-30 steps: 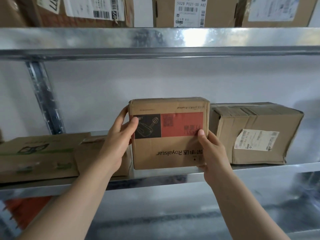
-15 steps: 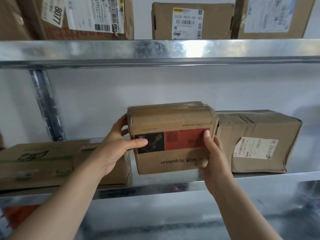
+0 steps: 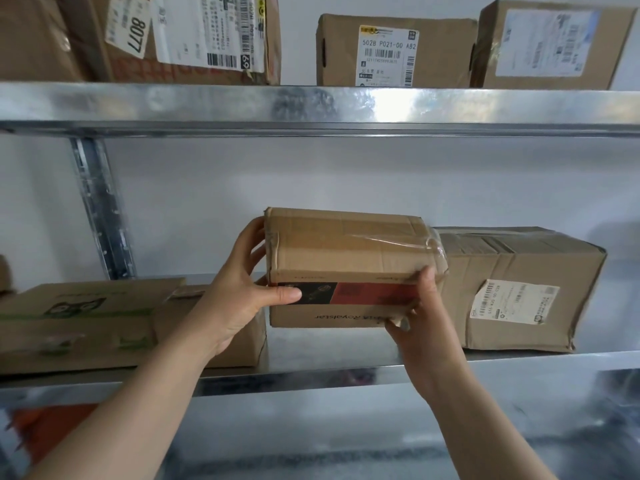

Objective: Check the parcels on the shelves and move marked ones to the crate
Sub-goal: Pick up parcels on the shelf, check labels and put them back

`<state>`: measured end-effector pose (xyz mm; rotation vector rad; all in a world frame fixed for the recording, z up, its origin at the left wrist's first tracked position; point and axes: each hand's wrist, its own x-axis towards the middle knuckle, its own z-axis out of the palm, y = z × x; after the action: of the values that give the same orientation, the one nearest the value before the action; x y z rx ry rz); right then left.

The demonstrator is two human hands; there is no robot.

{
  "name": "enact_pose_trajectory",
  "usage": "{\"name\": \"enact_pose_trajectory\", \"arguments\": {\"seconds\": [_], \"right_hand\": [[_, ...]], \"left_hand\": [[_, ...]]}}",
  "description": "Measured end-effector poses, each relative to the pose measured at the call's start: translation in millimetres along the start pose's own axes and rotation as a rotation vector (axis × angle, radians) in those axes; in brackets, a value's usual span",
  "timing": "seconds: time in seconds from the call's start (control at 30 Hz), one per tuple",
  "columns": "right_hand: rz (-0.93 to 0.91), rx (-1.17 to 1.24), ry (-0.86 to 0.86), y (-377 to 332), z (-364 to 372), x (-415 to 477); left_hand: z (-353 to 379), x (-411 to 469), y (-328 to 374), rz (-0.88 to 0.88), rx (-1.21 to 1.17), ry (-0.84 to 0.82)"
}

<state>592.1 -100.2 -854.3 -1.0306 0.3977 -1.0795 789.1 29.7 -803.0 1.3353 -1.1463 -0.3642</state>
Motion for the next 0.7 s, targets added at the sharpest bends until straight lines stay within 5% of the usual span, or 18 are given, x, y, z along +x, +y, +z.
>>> {"name": "enact_pose_trajectory", "arguments": {"seconds": [0.37,0.7], "right_hand": [[0.019,0.107,0.102,-3.9,-5.3,1.1],[-0.035,-0.117,0.173,-13.8,-10.9,-3.2]], "left_hand": [[2.9,-5.0,0.6,0.107,0.124,0.013],[11.4,-9.2,-2.6,0.196,0.278,0.049]]}}
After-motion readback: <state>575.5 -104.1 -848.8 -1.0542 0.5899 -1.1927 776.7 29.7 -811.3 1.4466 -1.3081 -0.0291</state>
